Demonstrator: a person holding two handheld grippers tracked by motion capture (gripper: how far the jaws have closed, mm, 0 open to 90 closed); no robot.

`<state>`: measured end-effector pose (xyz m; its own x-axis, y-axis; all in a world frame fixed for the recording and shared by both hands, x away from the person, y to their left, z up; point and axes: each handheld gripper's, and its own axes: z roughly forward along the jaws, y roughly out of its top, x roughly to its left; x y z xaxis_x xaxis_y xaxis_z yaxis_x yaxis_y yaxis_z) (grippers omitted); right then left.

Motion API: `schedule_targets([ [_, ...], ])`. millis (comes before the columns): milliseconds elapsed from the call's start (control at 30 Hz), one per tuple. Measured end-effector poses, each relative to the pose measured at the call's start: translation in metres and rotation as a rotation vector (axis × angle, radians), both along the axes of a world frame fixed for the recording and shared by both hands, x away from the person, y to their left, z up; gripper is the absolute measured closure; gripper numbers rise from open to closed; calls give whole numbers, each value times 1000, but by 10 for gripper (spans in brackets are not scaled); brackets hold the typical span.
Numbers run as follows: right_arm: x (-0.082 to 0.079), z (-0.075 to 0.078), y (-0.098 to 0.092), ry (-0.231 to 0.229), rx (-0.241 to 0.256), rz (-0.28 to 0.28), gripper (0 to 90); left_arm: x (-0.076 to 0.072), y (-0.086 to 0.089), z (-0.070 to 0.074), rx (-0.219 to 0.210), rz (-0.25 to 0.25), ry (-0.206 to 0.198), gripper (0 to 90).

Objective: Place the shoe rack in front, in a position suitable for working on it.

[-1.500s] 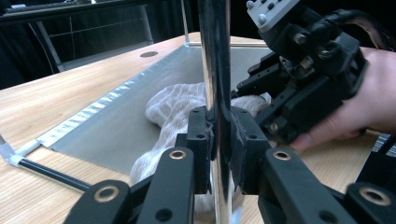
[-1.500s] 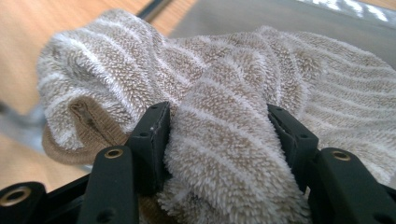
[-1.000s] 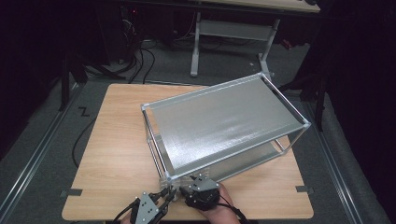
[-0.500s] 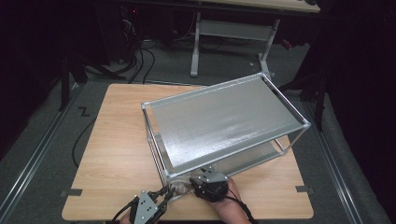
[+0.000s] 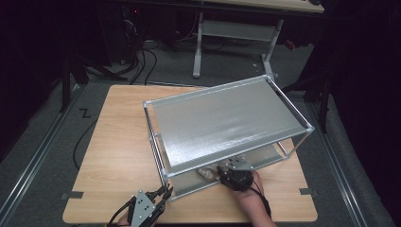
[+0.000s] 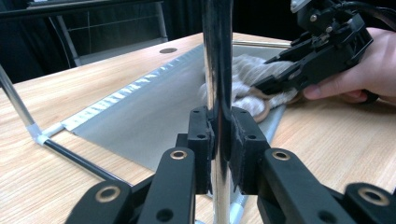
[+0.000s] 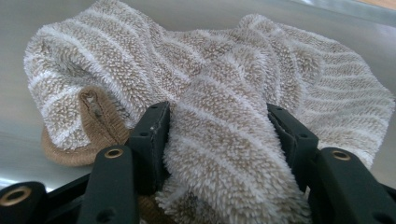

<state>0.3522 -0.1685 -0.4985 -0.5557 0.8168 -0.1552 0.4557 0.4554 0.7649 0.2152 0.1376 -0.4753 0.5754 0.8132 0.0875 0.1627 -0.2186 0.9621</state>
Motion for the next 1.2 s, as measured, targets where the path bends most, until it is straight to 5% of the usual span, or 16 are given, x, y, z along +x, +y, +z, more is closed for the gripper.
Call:
schedule_targets([
  [733,37,2,-127,-35,-22,-346,450,4,12,0,-18,44,12,799],
  [1200,38,2,-135,-30,-8,-371,451,6,12,0,-27,55,18,799],
])
